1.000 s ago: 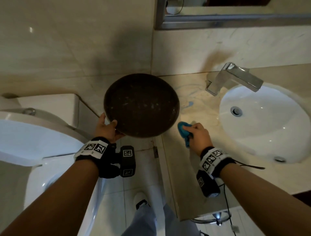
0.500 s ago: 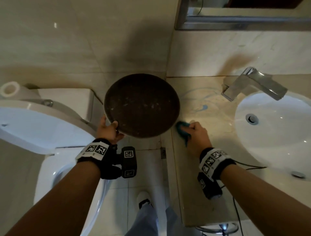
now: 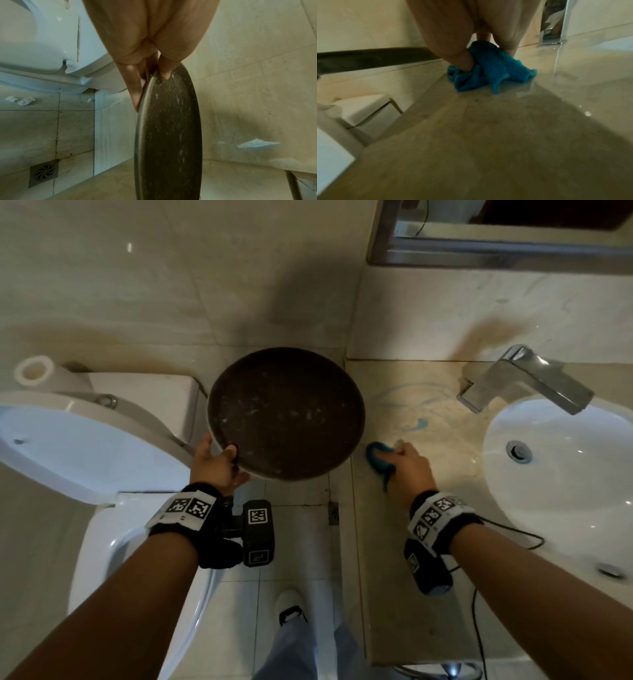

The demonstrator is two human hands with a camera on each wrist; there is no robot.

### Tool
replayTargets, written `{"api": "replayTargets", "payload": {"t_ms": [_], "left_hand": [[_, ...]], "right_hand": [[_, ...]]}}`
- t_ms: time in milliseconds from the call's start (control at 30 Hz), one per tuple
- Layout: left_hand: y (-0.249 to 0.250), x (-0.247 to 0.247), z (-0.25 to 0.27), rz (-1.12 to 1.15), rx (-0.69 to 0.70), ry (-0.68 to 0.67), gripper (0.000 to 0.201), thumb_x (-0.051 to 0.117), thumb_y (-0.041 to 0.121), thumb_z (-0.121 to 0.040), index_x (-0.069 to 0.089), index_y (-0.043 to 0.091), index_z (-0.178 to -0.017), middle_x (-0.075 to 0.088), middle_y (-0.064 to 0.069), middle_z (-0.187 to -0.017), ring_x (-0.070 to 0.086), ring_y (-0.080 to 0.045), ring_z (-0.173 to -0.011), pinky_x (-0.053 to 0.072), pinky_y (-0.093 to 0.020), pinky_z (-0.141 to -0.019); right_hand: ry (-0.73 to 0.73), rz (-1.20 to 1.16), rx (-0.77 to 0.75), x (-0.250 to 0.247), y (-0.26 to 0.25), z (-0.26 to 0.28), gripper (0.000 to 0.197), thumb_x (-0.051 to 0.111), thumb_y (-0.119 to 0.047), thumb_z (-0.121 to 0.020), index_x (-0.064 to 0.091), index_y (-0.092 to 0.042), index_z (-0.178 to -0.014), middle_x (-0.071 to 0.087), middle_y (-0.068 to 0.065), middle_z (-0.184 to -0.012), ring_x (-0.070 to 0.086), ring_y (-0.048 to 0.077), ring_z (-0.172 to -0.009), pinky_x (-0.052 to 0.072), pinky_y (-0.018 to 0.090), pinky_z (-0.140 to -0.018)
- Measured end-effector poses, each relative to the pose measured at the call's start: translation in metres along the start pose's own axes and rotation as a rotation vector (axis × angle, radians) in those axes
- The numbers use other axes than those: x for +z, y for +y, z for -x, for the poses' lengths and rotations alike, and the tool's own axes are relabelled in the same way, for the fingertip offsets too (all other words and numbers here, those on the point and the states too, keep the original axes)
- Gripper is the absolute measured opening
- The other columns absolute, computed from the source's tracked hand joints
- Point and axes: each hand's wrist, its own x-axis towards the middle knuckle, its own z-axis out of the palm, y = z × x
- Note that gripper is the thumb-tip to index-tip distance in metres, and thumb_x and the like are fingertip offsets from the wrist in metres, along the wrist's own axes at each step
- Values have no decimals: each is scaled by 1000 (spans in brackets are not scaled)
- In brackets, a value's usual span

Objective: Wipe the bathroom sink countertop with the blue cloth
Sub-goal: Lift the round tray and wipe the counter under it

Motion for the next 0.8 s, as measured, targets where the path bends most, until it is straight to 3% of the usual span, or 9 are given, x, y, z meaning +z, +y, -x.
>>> {"api": "replayTargets", "payload": {"t_ms": [67,133,267,367,500,567,633,700,800], "left_hand": [[1,1,3,-11,8,-3,53,38,2,-98,33,35,-140,46,-16,-137,55,-36,-109,49,-54,-89],[0,2,5,-5,5,-7,55,37,2,-98,30,34,-142,45,-18,-139,54,-37,-110,46,-56,-92],[-2,3,7,15,1,4,59,38,2,-98,25,36,-145,42,-17,-141,54,-37,-110,48,-56,-90],[-6,5,6,26,-4,22,59,39,2,-98,27,37,-144,42,-17,-142,53,-40,-115,50,-54,-85],[-12,12,5,25,-17,28,58,39,2,-98,29,36,-143,43,-16,-142,51,-40,-118,49,-51,-85],[-11,14,6,26,-16,23,57,38,2,-98,29,36,-143,42,-16,-142,51,-40,-119,49,-50,-84],[-9,17,7,40,-19,25,57,37,1,-98,28,35,-143,43,-15,-140,51,-39,-117,49,-52,-86],[-7,21,9,43,-6,33,57,37,1,-98,28,34,-144,48,-14,-131,57,-35,-104,49,-53,-86],[-8,24,10,25,22,33,54,38,1,-98,31,31,-142,52,-12,-115,59,-28,-84,48,-47,-80]], "right_hand": [[-104,30,-87,-1,2,6,41,58,-2,-81,62,-16,-120,52,13,-115,52,33,-107,41,30,-90],[-182,36,-75,-15,16,5,49,55,6,-77,64,-18,-118,53,15,-116,52,31,-108,38,27,-93],[63,-5,110,-49,63,-10,47,54,6,-78,62,-13,-119,56,22,-115,55,39,-107,39,30,-93],[87,155,261,-66,86,-27,54,54,0,-82,49,-13,-133,46,28,-130,47,44,-116,37,41,-104],[67,202,404,-75,76,-45,53,55,-6,-85,43,-9,-136,43,29,-130,44,46,-116,38,48,-102],[69,159,307,-60,56,-45,50,58,-6,-81,51,-11,-130,46,28,-128,47,44,-113,40,45,-101],[60,52,151,-37,33,-34,50,61,-4,-78,56,-14,-127,47,22,-127,49,41,-111,38,35,-101],[11,-20,12,-22,21,-23,48,59,3,-77,60,-15,-122,49,18,-120,50,36,-109,36,26,-96],[-68,-4,-84,-36,31,-25,46,53,8,-79,64,-13,-118,53,19,-112,52,34,-103,40,32,-93]]}}
